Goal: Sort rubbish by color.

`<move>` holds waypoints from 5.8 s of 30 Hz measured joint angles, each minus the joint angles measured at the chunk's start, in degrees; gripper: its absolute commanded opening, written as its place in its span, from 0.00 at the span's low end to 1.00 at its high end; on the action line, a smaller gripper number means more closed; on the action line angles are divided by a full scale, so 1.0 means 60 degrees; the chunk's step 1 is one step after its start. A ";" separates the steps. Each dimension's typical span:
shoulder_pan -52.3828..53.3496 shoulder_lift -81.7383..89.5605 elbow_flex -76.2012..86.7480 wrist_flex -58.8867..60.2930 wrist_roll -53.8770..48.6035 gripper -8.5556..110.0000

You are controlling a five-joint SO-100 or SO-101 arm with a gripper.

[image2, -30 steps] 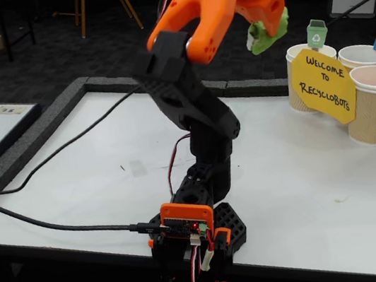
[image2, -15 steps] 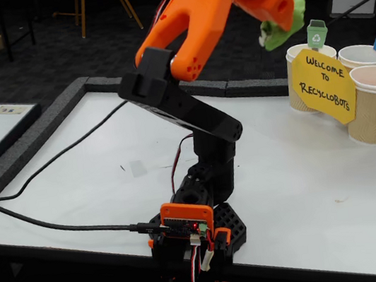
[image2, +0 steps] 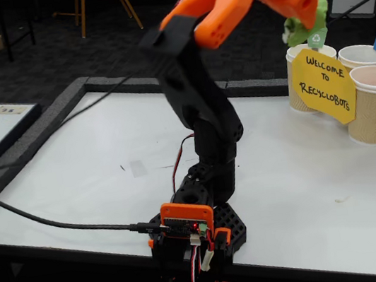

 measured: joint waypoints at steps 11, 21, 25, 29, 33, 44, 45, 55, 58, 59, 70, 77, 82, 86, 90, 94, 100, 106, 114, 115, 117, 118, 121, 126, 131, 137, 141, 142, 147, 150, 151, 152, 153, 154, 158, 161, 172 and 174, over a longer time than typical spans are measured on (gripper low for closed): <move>-0.0029 -0.3662 -0.3677 -0.0688 0.0000 0.07; -0.0366 -0.4966 -0.4409 -0.1772 0.0000 0.07; -0.0586 -0.5039 -0.4409 -0.1670 -0.0234 0.07; -0.0718 -0.5039 -0.4409 -0.1582 -0.0527 0.07; -0.0718 -0.5039 -0.4409 -0.1377 -0.0688 0.07; -0.0718 -0.5039 -0.4409 -0.0645 -0.1875 0.07; -0.0718 -0.5039 -0.4409 -0.0645 -0.1919 0.07; -0.0718 -0.5054 -0.4409 -0.1743 -0.1978 0.07; -0.0718 -0.5054 -0.4409 -0.1934 -0.1978 0.07; -0.0718 -0.5054 -0.4409 -0.1948 -0.1978 0.08; -0.0718 -0.5054 -0.4409 -0.1948 -0.1978 0.23; -0.0718 -0.5054 -0.4409 -0.1948 -0.1978 0.23; -0.0718 -0.5054 -0.4409 -0.1860 -0.1978 0.11; -0.0718 -0.5054 -0.4409 -0.1377 -0.1978 0.07; -0.0718 -0.5054 -0.4409 -0.0190 -0.1978 0.07; -0.0718 -0.4878 -0.4131 0.0630 -0.1978 0.07; -0.0659 -0.2856 -0.1567 0.0322 -0.1978 0.07; -0.0542 -0.0190 0.1069 -0.0381 -0.1978 0.07; -0.0088 0.2959 0.3516 -0.0542 -0.1978 0.07; -0.0059 0.3296 0.3662 -0.0454 -0.1978 0.07; -0.0029 0.3940 0.3882 -0.0176 -0.1978 0.07; -0.0015 0.4248 0.3955 -0.0015 -0.1978 0.07; -0.0015 0.5171 0.4116 0.0381 -0.1978 0.07; -0.0015 0.6387 0.4175 0.0820 -0.1978 0.07; -0.0015 0.7046 0.4175 0.1084 -0.1978 0.07; -0.0117 0.7471 0.4175 0.1113 -0.1699 0.07; -0.0527 0.7603 0.4175 0.1113 -0.0674 0.07; -0.0674 0.7617 0.4175 0.1113 -0.0293 0.07; -0.1494 0.7617 0.4775 0.0615 0.2080 0.07; -0.2051 0.7617 0.5361 0.0176 0.3530 0.07; -0.2241 0.7617 0.5581 0.0015 0.4043 0.07; -0.2417 0.7617 0.5786 -0.0146 0.4526 0.07; -0.2593 0.7617 0.6021 -0.0308 0.5068 0.07; -0.2783 0.7617 0.6255 -0.0454 0.5581 0.07; -0.3618 0.7646 0.7339 -0.1113 0.7559 0.07; -0.4043 0.7661 0.8291 -0.1729 0.8643 0.07; -0.4541 0.8936 1.2583 -0.3530 0.9346 0.07; -0.4600 0.9390 1.3154 -0.3574 0.9346 0.07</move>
